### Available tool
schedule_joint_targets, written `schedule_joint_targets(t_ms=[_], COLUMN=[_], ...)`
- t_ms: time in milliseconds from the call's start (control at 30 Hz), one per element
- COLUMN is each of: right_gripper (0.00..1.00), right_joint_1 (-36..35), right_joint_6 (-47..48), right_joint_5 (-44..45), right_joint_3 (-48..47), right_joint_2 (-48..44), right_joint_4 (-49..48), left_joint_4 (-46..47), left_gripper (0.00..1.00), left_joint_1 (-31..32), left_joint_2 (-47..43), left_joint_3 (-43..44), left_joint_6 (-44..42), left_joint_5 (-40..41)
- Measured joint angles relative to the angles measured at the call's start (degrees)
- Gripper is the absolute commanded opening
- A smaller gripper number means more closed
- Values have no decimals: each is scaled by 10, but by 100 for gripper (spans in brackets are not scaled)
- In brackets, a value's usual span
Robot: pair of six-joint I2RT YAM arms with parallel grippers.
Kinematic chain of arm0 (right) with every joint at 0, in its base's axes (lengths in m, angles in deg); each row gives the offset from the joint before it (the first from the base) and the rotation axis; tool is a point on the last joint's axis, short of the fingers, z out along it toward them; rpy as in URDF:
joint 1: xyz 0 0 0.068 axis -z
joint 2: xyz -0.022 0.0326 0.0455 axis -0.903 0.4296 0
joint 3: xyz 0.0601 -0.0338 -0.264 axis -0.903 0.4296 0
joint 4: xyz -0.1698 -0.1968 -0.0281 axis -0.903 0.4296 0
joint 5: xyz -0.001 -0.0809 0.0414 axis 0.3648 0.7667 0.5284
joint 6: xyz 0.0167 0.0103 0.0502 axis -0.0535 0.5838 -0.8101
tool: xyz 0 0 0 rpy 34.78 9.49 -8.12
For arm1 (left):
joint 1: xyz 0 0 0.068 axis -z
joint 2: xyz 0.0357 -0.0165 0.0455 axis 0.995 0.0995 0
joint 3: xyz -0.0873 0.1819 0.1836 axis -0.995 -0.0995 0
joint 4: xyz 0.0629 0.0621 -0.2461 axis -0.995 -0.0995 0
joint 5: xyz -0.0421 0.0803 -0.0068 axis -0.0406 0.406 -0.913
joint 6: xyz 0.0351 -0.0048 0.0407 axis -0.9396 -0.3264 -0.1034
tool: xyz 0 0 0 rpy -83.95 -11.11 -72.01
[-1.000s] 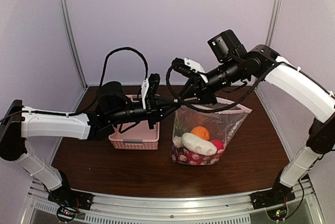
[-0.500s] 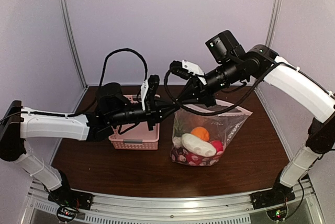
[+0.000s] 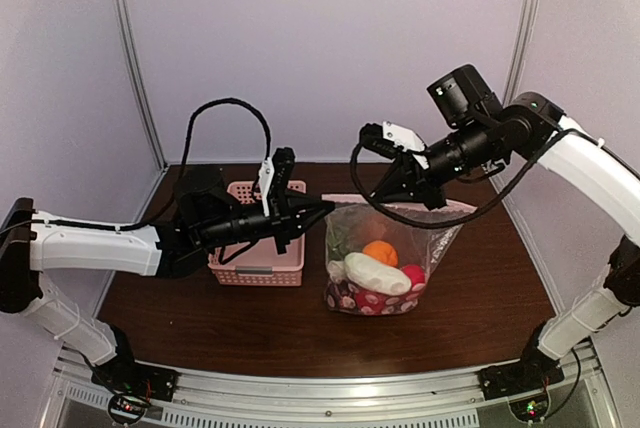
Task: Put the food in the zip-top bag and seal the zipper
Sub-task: Zip the zipper on the zipper food storage bag.
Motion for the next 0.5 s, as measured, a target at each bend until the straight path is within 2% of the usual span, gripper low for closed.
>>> schedule_joint_targets(t_ms=[500], right_gripper=[0], right_joint_1=[107], right_joint_6=[29], right_joint_5=[15], right_joint_3=[96], right_joint_2=[-121], right_joint_4=[46], left_joint_4=[-1], left_gripper=[0], left_joint_1=[1], left_joint_2=[-3], left_joint_3=[-5], left_joint_6=[0], left_joint_5=[19])
